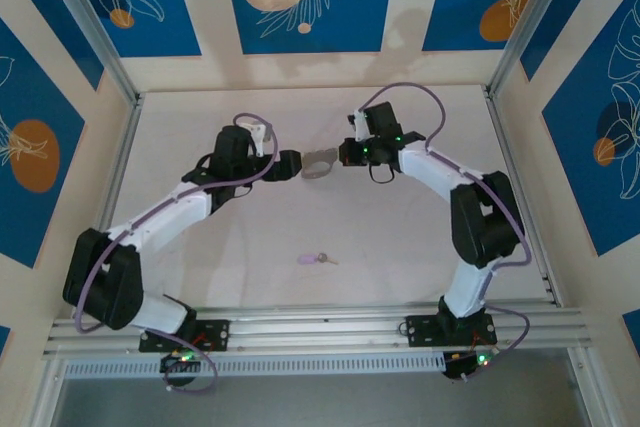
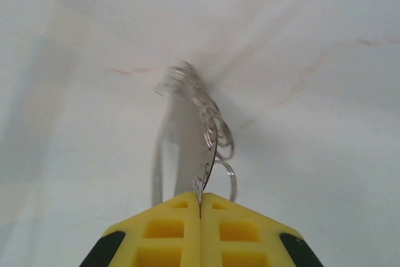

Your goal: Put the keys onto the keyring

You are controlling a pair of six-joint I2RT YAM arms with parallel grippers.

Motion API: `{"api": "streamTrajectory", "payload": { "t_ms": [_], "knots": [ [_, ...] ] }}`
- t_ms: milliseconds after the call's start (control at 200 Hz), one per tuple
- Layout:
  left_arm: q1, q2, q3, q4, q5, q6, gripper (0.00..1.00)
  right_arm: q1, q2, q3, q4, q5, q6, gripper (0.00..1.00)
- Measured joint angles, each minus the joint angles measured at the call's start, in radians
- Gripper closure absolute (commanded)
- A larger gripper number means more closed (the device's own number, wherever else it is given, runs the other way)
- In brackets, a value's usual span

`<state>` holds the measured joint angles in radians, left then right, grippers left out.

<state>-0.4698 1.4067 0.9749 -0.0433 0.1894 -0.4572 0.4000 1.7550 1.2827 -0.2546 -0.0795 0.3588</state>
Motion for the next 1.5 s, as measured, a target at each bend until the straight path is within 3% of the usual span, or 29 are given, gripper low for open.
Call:
{"api": "streamTrajectory", "payload": {
  "t_ms": [310, 760, 890, 1135, 1500],
  "knots": [
    [0.000, -0.129, 0.005, -0.044, 0.039, 0.069, 0.03, 0.001, -0.196, -0.058, 0.088, -0.193, -0.024, 1.00],
    [0.000, -0.149, 0.034, 0.003, 0.265, 0.061, 0.16, -0.060, -0.364, -0.246, 0.324, -0.555, -0.004, 1.00],
    [0.000, -0.148, 0.034, 0.055, 0.337, 0.027, 0.22, -0.064, -0.373, -0.281, 0.369, -0.599, 0.020, 1.00],
    [0.000, -0.096, 0.036, 0.141, 0.442, -0.018, 0.48, -0.064, -0.376, -0.326, 0.451, -0.638, 0.077, 1.00],
    [0.000, -0.029, 0.036, 0.179, 0.500, -0.028, 0.58, -0.041, -0.307, -0.326, 0.539, -0.678, 0.141, 1.00]
  ]
}}
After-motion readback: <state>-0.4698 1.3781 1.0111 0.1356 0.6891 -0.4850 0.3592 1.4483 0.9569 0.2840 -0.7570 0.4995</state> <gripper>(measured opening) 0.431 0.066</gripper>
